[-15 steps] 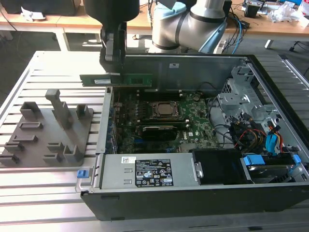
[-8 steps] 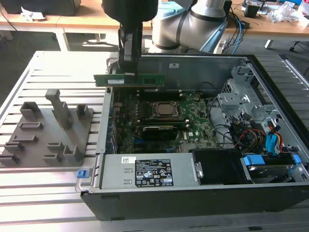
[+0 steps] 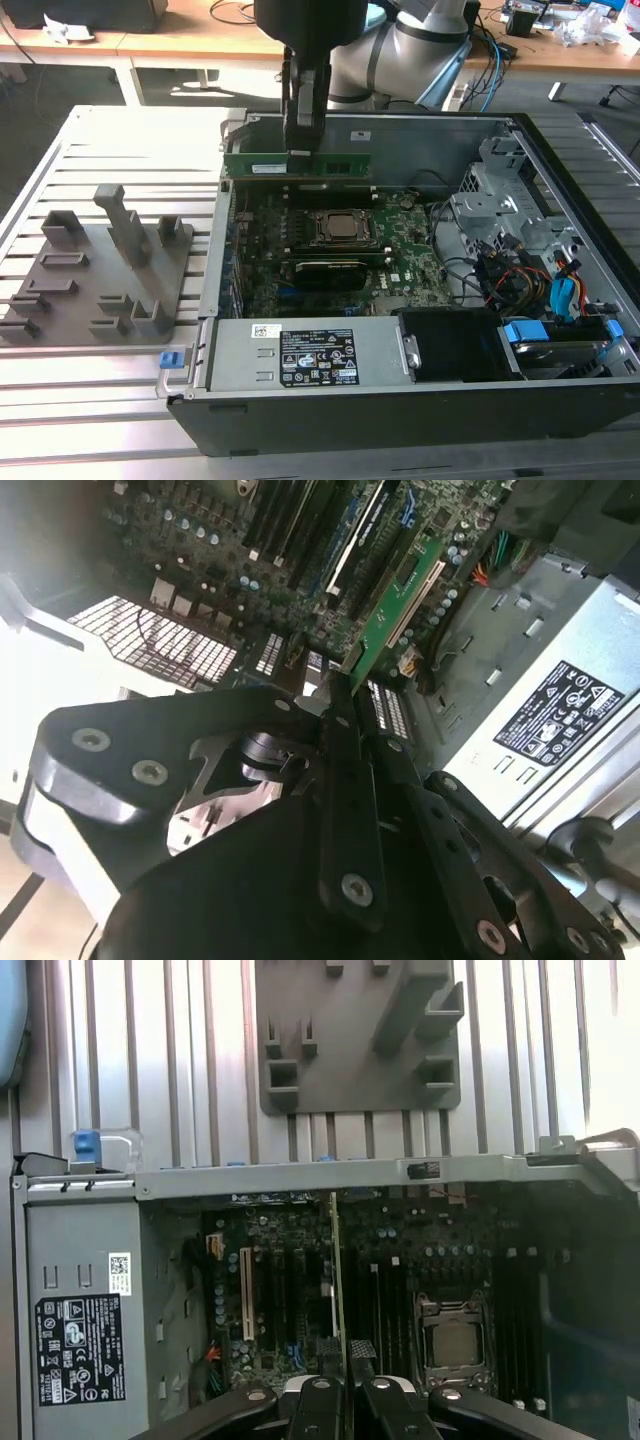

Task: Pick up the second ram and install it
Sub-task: 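Pick up the second ram and move it above second insertion slot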

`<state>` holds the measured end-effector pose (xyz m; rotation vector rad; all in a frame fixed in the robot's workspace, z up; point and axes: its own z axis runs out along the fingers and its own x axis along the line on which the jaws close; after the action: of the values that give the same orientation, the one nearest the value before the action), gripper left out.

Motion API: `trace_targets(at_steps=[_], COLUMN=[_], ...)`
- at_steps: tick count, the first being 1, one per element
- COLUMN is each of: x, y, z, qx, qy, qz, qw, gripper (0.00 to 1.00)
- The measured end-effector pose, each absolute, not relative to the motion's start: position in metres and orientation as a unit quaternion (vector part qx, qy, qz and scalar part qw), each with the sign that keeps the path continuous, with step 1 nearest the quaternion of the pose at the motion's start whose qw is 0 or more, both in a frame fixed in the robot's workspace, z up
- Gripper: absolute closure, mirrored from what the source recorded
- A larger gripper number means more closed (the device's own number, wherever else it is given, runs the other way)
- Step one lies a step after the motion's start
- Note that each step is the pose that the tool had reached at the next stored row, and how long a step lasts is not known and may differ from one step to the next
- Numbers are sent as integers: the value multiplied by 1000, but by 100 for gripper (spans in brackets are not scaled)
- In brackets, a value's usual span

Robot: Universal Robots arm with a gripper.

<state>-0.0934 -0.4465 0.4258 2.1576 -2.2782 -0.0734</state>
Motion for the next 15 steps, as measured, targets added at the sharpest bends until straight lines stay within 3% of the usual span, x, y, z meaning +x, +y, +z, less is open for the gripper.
trace_targets(at_steps=[7, 11, 15], x=[-93, -92, -81], y=[-446, -443, -434], z=[426, 424, 420], qx=[687, 687, 687], qy=[-726, -725, -725], qz=[-23, -46, -47], qw=[1, -20, -18], gripper=[86, 86, 86])
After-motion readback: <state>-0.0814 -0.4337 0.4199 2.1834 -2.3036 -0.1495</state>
